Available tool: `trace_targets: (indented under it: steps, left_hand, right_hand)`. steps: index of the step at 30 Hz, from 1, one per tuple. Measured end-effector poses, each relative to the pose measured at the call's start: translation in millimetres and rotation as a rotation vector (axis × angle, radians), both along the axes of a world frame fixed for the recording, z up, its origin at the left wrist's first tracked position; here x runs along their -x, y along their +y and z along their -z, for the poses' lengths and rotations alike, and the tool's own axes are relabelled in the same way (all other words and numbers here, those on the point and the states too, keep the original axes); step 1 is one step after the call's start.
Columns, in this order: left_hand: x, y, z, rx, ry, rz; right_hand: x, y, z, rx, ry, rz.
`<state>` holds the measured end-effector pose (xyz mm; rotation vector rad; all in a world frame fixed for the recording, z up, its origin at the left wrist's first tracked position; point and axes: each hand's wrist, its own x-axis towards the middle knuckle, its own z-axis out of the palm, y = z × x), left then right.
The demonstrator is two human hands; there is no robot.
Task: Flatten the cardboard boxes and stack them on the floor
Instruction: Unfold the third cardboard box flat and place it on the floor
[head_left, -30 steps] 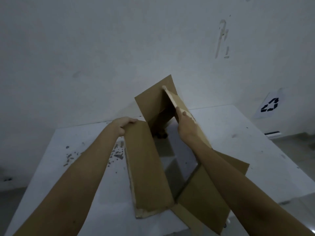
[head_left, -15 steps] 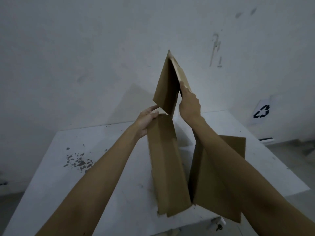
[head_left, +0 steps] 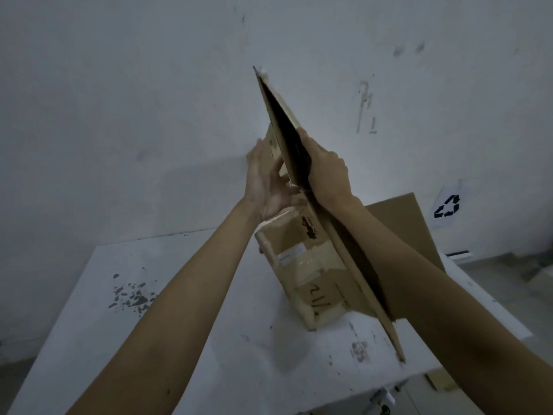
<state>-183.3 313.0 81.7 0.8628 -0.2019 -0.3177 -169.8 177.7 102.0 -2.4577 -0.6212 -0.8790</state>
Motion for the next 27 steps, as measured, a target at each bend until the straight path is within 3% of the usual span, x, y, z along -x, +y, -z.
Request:
trace_targets:
  steps: [5, 8, 14, 18, 22, 27]
  left_hand:
    - [-8, 9, -17, -0.040, 0.058, -0.184]
    - [-9, 16, -7, -0.107, 0.151, -0.251]
    - [-15, 25, 19, -0.109, 0.169, -0.280]
    - [-14, 30, 25, -0.046, 0.143, -0.273]
    - [-15, 31, 36, 0.046, 0.132, -0.257]
    - [-16, 34, 47, 0.170, 0.128, -0.247]
  right_hand:
    - [13, 2, 18, -0.015, 0.154, -0.320]
    - [20, 6, 43, 0.014, 0.279, -0.370]
    - [43, 19, 92, 0.186, 0.387, -0.230]
    - [49, 30, 115, 0.254, 0.215, 0.053]
    - [53, 37, 119, 0.194, 0.235, 0.192]
    - [25, 23, 123, 0.419, 0.100, 0.295]
